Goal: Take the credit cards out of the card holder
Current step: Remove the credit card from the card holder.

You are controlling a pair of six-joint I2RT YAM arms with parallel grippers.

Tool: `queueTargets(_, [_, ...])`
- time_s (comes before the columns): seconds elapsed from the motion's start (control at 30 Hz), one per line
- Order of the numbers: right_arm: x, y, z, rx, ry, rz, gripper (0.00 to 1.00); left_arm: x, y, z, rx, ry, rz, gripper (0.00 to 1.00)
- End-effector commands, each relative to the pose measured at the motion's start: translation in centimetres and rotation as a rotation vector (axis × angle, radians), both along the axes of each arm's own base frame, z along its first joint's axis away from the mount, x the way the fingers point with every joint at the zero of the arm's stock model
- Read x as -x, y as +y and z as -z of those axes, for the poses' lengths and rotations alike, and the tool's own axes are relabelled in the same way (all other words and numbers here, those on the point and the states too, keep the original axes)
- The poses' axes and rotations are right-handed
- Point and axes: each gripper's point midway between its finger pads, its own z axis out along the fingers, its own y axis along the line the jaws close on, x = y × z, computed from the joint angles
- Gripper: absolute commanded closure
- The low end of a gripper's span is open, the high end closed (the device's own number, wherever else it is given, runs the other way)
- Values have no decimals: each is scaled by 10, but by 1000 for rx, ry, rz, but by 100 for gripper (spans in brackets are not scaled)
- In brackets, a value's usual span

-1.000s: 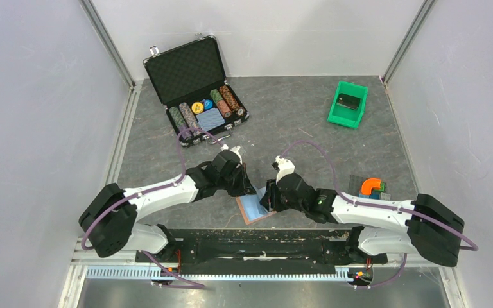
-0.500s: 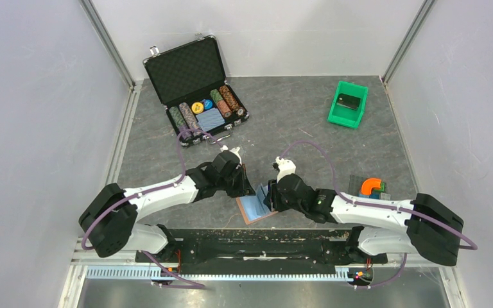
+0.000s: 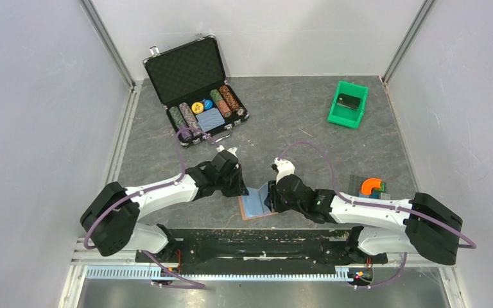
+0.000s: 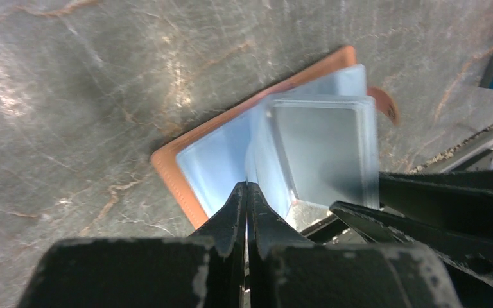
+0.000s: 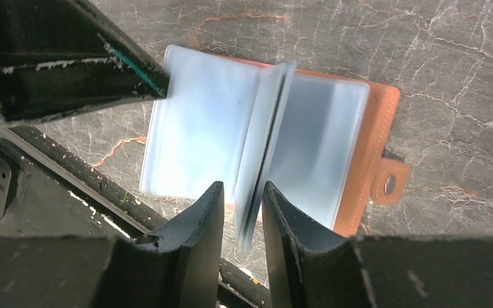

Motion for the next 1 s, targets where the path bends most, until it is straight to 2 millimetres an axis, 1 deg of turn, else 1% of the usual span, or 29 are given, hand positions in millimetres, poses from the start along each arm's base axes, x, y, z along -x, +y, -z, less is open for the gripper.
queueTargets(0.0, [-6,21,-25,-99,-38,-13,70,-22,10,-3,-71,-68,9,98])
queueTargets(0.1, [-2,24,-22,-116,-20,-21,67,-26,15,0,-82,-59,1,97])
queueTargets(0.2, [-2,26,-22,-126,-13,-22,66,-24,15,-3,-69,-41,6,82])
queueTargets(0.23, [-2,26,-24,-128,-17,-21,67,-22,15,-5,-63,-38,6,76])
queueTargets(0.33, [-5,26,-27,-129,-31,-12,71,-18,15,-10,-44,-29,0,62])
queueTargets(0.43, [-7,26,-30,-131,-41,-9,74,-15,15,-15,-35,-18,2,53])
queueTargets(0.67, [-6,29,-31,-148,-37,-14,79,-14,6,-36,18,-34,30,47])
queueTargets(0.73, [-6,30,-32,-156,-37,-13,78,-14,3,-43,41,-40,36,45])
queueTargets(0.8, [-6,31,-33,-172,-42,-16,74,-14,-2,-49,70,-46,51,43])
queueTargets(0.9, [-5,32,-35,-184,-42,-17,70,-12,-8,-51,99,-43,72,41])
queueTargets(0.97, [-6,32,-35,-185,-42,-12,72,-11,-11,-50,112,-32,80,40])
